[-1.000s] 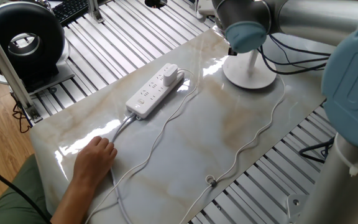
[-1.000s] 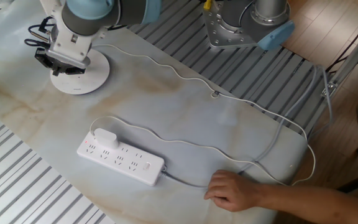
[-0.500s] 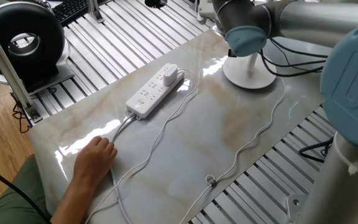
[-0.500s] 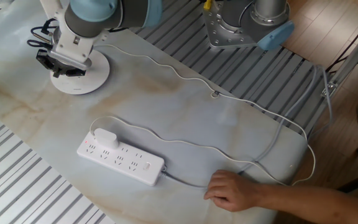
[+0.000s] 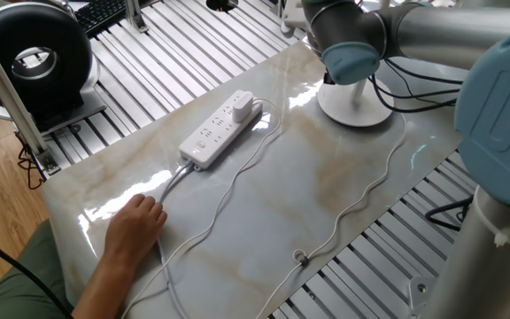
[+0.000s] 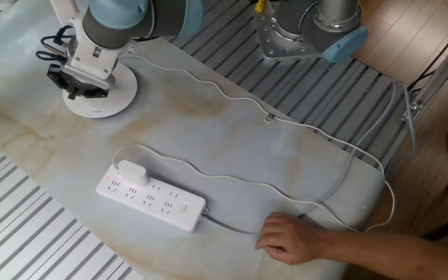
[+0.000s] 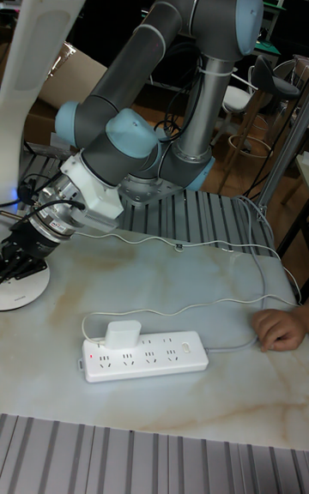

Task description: Plug in the power cord of the desk lamp, turn on the socket, and light up the desk lamp

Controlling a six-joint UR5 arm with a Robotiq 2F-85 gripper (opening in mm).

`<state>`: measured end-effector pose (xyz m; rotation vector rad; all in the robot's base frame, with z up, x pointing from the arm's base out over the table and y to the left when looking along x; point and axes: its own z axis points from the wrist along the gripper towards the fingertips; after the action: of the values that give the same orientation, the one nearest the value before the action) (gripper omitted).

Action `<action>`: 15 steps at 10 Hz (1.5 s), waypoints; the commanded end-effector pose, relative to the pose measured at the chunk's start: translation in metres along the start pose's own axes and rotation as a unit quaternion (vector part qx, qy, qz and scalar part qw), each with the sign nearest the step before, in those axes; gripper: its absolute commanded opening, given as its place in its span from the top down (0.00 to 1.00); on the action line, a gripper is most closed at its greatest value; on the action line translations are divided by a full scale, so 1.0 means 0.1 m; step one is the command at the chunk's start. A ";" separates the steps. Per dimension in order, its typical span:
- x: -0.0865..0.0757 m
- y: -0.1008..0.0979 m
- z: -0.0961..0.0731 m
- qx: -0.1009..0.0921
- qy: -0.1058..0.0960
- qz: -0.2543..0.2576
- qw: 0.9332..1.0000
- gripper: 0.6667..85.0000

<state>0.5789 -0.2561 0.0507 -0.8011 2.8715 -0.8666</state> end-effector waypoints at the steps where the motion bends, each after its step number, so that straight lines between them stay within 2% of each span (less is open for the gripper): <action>1: 0.01 0.01 0.03 -0.001 -0.005 0.007 1.000 1.00; 6: 0.02 0.01 0.05 0.001 -0.004 0.009 1.000 1.00; 7: 0.02 -0.05 0.05 0.011 -0.001 0.008 1.000 1.00; 8: -0.01 -0.01 0.04 0.000 -0.006 0.008 1.000 1.00; 11: -0.01 0.01 0.04 -0.003 -0.006 0.001 1.000 1.00; 13: 0.00 0.09 0.04 -0.018 -0.005 -0.001 1.000 1.00; 15: -0.03 0.11 0.03 -0.022 -0.011 -0.002 1.000 1.00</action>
<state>0.5778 -0.2526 0.0446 -0.8213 2.8738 -0.8322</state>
